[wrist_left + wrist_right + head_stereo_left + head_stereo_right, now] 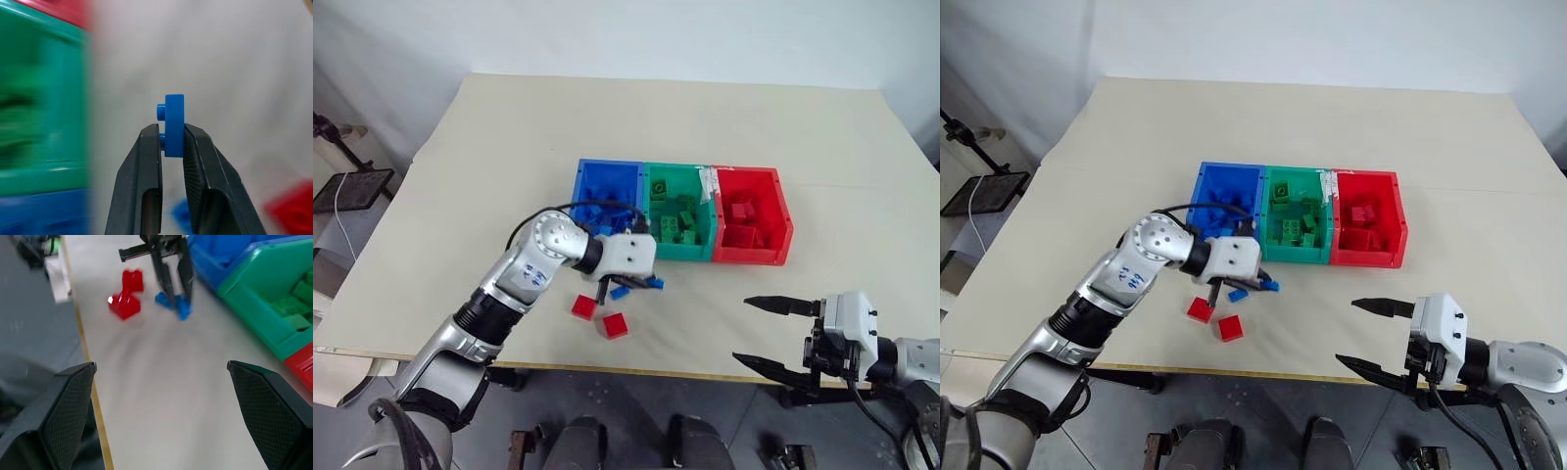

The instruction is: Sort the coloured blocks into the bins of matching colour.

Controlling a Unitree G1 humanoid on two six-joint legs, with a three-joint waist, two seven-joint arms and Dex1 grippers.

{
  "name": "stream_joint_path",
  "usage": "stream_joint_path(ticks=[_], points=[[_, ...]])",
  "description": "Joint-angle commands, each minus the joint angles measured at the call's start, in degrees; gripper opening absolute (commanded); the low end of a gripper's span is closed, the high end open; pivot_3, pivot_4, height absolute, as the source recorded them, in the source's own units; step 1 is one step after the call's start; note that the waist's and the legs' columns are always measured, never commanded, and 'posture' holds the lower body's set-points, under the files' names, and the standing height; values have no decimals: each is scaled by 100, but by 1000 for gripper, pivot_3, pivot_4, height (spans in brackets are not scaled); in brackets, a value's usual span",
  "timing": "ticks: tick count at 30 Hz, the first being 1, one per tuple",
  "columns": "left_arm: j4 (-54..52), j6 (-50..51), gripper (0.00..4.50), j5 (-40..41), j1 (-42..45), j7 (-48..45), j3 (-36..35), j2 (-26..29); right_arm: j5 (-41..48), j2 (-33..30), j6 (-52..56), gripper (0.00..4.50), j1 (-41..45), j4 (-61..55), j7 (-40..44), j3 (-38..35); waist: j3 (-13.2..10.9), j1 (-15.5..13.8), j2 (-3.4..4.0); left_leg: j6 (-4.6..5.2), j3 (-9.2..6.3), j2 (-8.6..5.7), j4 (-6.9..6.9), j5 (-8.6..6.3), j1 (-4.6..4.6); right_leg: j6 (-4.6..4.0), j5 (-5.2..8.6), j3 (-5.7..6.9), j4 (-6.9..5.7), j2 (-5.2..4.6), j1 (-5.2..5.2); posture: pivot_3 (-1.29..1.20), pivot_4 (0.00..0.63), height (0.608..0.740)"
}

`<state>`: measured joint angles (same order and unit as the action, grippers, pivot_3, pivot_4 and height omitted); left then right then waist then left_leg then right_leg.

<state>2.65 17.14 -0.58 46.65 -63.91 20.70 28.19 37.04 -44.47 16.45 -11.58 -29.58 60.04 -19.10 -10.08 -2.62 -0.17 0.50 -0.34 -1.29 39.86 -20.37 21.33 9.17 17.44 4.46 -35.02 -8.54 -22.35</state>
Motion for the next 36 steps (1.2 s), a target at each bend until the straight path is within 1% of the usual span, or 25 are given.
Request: stream_joint_path(ticks=[1, 4, 6, 9, 11, 13, 15, 16, 17, 22, 24, 27, 28, 30, 33, 36], points=[[-85, 244, 268, 552, 113, 160, -900, 173, 442, 256, -7, 4500, 321, -189, -481, -390, 1, 36, 1, 0, -12, 0, -1, 0, -1, 0, 0, -3, -3, 0, -2, 0, 150, 740], [76, 727, 268, 760, 204, 836, -1587, 105, 553, 395, 83, 4500, 481, -212, -851, -509, 1, 57, 1, -1, -20, 0, -3, 0, -3, 0, 0, -1, -8, 0, -2, 0, 150, 740], [205, 938, 268, 801, 254, 1235, -1804, -34, 454, 439, 15, 4500, 541, -150, -953, -508, 1, 27, 1, -1, -26, -4, 1, -1, -2, 1, -1, 0, -9, -2, 0, 0, 150, 740], [367, 978, 268, 820, 206, 1422, -1828, -173, 195, 495, -207, 4500, 644, -21, -1024, -467, 1, -20, 1, -1, -27, -7, 8, -1, 0, 5, -3, 0, -7, -2, 4, 0, 150, 740], [425, 1019, 268, 808, 129, 1399, -1744, -173, 184, 530, -206, 4500, 710, 7, -1103, -462, 1, -21, 1, -1, -26, -9, 8, -1, 0, 5, -3, 0, -8, -2, 3, 0, 150, 740], [496, 981, 268, 931, 52, 1450, -1805, -315, 154, 531, -232, 4500, 780, 39, -1154, -456, 1, -11, 1, -1, -23, -9, 6, -1, 0, 5, -3, 0, -9, -2, 1, 0, 150, 740], [566, 871, 988, 830, 0, 1565, -1777, -318, 112, 496, -253, 4500, 820, 62, -1132, -426, 1, -2, 1, -1, -22, -8, 6, -1, 0, 5, -3, -1, -9, -2, 1, 0, 150, 740], [584, 827, 1215, 750, -17, 1634, -1767, -267, 108, 475, -250, 4500, 826, 70, -1089, -406, 1, 6, 1, -1, -21, -8, 6, -1, 0, 5, -3, -1, -9, -1, 1, 0, 150, 740], [599, 789, 1546, 695, -27, 1686, -1757, -227, 105, 463, -246, 4500, 829, 74, -1054, -393, 1, 14, 1, -1, -19, -7, 5, -1, 0, 5, -3, 0, -9, -1, 0, 0, 150, 740], [374, 893, 3031, 703, -364, 1810, -2010, 245, -22, 318, -311, 4500, 942, 327, -708, -286, 1, 101, 1, -1, -5, -6, 1, -1, -1, 5, -3, -1, -10, -1, -2, 0, 150, 740], [313, 740, 3621, 705, -550, 1777, -2057, 452, -58, 285, -347, 4500, 1030, 441, -600, -251, 1, 124, 1, -1, -9, -3, -5, -1, -3, 5, -3, 0, -12, 0, -4, 0, 150, 740], [205, -23, 4479, 1141, -1061, 1301, -2533, 789, -71, 253, -377, 4500, 1215, 620, -415, -119, 1, 134, 1, -1, -15, -2, -8, -1, -4, 5, -3, -2, -12, 0, -8, 0, 150, 740], [231, -278, 4479, 1275, -1220, 1121, -2682, 893, -81, 248, -386, 4500, 1257, 668, -359, -76, 1, 134, 1, -2, -19, -1, -11, -1, -4, 5, -3, -2, -12, -1, -9, 0, 150, 740], [461, -697, 4479, 1297, -1469, 1004, -2901, 1146, -130, 228, -420, 4500, 1310, 745, -225, 10, 1, 143, 1, -3, -21, 0, -11, -1, -4, 5, -3, -1, -10, -1, -9, 0, 150, 740], [1157, -1377, 4479, 1617, -1846, 323, -3380, 1642, -102, 197, -353, 4500, 1454, 880, -17, 164, 1, 139, 1, -3, -19, 0, -12, -2, -5, 5, -3, -1, -8, -1, -8, 0, 150, 740], [1869, -1586, 4479, 1675, -2124, -308, -3432, 2086, -225, 142, -456, 4500, 1559, 1010, 211, 327, 1, 128, 2, -3, -14, -2, -12, -2, -6, 5, -3, -1, -6, -2, -7, 0, 150, 740]])
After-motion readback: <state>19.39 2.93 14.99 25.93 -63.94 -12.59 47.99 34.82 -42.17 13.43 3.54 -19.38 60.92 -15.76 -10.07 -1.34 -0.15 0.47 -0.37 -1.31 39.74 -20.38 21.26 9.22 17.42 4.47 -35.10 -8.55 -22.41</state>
